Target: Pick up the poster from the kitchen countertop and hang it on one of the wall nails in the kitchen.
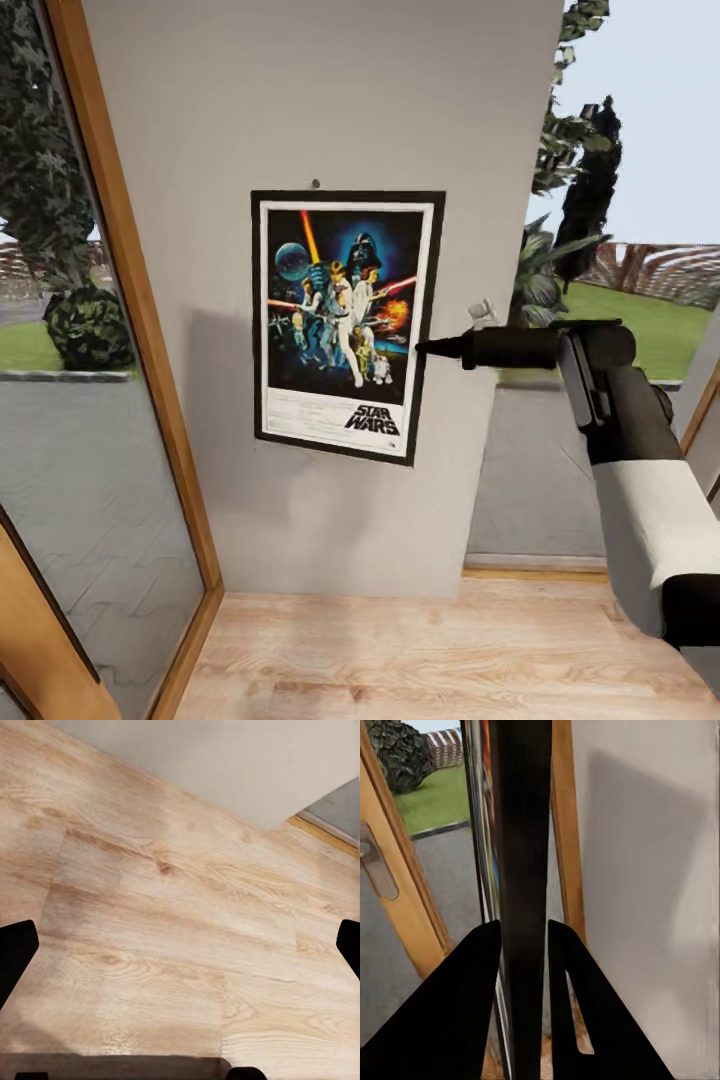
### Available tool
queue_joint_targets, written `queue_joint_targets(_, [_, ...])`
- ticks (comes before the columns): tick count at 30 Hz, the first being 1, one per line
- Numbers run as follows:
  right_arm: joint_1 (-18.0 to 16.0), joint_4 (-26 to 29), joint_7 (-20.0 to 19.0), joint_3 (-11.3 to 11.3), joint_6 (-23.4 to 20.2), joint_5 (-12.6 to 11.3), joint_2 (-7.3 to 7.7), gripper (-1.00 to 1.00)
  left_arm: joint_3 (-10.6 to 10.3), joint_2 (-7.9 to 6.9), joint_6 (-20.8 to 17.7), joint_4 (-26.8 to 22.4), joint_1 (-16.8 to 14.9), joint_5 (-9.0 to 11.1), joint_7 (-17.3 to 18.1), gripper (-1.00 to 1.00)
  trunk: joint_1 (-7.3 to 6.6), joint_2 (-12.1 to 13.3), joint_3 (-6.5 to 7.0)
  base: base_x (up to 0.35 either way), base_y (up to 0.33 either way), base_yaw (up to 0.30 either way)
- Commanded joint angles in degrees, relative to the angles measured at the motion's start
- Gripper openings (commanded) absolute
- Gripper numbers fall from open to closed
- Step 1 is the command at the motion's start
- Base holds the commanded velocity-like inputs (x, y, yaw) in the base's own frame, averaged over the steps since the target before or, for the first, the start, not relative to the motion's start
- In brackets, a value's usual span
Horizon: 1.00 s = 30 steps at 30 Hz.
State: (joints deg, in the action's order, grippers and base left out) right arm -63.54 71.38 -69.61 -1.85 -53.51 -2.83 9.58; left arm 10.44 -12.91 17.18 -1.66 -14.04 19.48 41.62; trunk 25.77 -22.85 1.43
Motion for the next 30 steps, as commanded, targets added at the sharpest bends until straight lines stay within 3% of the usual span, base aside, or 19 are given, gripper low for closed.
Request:
queue_joint_targets(1, [-1.4, -0.6, 0.4, -0.6, -1.1, -0.4, 0.04, -1.0, 0.5, -0.01, 0.2, 0.1, 0.0, -0.3, 0.2, 1.0, 0.01, -0.1, -0.04, 0.0, 0.0, 0.0])
queue_joint_targets(2, [-2.5, -1.3, 0.6, -1.0, -1.4, -0.4, 0.03, -1.0, 0.5, -0.01, 0.2, 0.1, 0.0, -0.3, 0.2, 1.0, 0.01, -0.1, -0.04, 0.0, 0.0, 0.0])
queue_joint_targets(3, [-8.3, -7.0, 1.3, -2.1, -2.1, -0.3, 0.01, -1.0, 0.5, -0.01, 0.2, 0.1, 0.0, -0.3, 0.3, 1.0, 0.01, -0.1, -0.04, 0.0, 0.0, 0.0])
queue_joint_targets(6, [-12.0, -10.2, 1.5, -2.4, -2.2, -0.3, 0.0, -1.0, 0.5, -0.01, 0.2, 0.1, 0.0, -0.3, 0.3, 1.0, 0.01, -0.1, -0.04, 0.0, 0.0, 0.0])
queue_joint_targets(10, [-16.4, -12.8, 1.6, -6.4, -2.3, -0.3, -0.26, -1.0, 0.5, -0.05, 0.2, 0.1, 0.0, -0.3, 0.3, 1.0, 0.01, -0.1, -0.04, 0.0, 0.0, 0.0])
queue_joint_targets(17, [-17.5, -13.3, 1.4, -7.8, -2.2, -0.4, -0.34, -1.0, 0.5, -0.1, 0.3, 0.1, 0.0, -0.3, 0.4, 1.0, 0.01, -0.1, -0.04, 0.0, 0.0, 0.0])
queue_joint_targets(30, [-17.7, -13.0, -0.7, -8.1, -2.1, -1.6, -0.35, -1.0, 0.5, -0.25, 0.3, 0.1, 0.0, -0.3, 0.6, 1.0, 0.01, -0.1, -0.04, 0.0, 0.0, 0.0])
